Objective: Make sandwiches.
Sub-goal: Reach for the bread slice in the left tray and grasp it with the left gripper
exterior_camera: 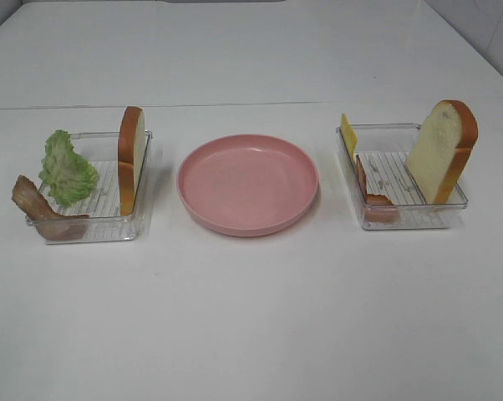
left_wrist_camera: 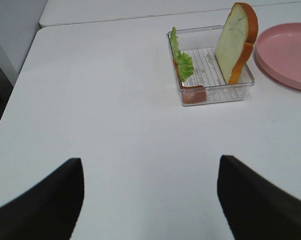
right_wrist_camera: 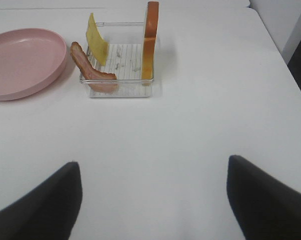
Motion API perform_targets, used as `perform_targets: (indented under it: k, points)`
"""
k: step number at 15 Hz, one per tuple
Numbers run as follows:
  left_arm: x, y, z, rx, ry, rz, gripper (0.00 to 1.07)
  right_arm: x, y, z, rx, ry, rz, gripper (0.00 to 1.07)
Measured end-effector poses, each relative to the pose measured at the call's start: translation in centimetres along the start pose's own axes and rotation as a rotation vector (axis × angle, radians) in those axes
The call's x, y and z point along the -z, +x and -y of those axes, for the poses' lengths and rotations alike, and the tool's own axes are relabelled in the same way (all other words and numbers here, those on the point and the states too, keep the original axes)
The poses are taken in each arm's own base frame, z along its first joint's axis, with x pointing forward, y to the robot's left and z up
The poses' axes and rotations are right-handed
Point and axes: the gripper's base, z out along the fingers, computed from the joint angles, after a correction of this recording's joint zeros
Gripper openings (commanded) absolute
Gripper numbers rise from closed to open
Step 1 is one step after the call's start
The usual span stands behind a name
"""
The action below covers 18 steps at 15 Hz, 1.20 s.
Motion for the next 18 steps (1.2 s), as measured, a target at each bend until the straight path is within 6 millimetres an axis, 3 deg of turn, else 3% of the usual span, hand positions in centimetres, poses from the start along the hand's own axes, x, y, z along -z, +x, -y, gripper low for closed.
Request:
perform_targets:
  k: [18]
  points:
    - [0.00,0.00,0.00,0.000,0.000,0.000,0.71,0.00,0.00,0.00,0.000,0.000,0.000,0.75]
